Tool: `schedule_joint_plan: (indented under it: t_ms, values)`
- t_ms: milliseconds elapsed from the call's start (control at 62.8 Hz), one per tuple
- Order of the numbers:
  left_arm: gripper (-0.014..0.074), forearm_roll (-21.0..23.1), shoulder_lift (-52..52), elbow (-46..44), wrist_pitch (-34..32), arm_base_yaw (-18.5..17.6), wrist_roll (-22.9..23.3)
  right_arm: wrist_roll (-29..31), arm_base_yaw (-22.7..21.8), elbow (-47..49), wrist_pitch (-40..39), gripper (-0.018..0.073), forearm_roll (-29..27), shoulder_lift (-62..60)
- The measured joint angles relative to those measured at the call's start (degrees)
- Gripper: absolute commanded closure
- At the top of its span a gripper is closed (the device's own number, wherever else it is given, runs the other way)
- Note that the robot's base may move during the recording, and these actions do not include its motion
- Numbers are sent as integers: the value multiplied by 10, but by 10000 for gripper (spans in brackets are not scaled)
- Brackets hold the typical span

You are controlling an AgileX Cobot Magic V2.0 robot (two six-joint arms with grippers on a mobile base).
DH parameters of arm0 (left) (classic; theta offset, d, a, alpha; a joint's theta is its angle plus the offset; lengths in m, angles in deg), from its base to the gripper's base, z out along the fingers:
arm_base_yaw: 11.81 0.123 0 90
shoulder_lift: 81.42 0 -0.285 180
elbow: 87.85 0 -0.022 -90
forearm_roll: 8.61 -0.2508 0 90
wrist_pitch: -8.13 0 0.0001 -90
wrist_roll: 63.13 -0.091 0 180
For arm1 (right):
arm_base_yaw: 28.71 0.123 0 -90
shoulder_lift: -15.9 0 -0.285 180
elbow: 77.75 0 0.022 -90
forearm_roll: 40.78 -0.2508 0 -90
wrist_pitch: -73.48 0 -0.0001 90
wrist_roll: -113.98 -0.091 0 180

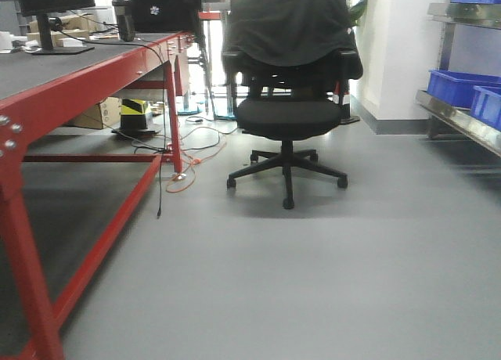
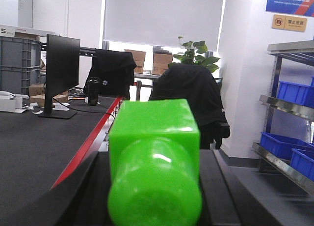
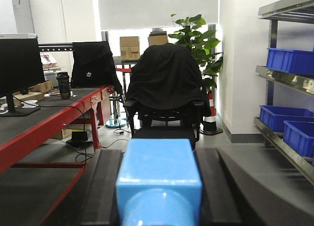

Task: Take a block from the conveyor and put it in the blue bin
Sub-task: 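Drive the base away from the conveyor holding both blocks, then drive the base up to the shelf of blue bins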

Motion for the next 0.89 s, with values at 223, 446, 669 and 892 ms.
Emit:
schedule_joint_plan:
  t_ms: [223, 446, 669, 892]
  values:
    - [708, 0, 0, 0, 0, 0, 0, 0, 0, 0, 1, 721, 0, 0]
    - [708, 0, 0, 0, 0, 0, 0, 0, 0, 0, 1, 721, 0, 0]
    - [708, 0, 0, 0, 0, 0, 0, 0, 0, 0, 1, 721, 0, 0]
    - [708, 0, 0, 0, 0, 0, 0, 0, 0, 0, 2, 721, 0, 0]
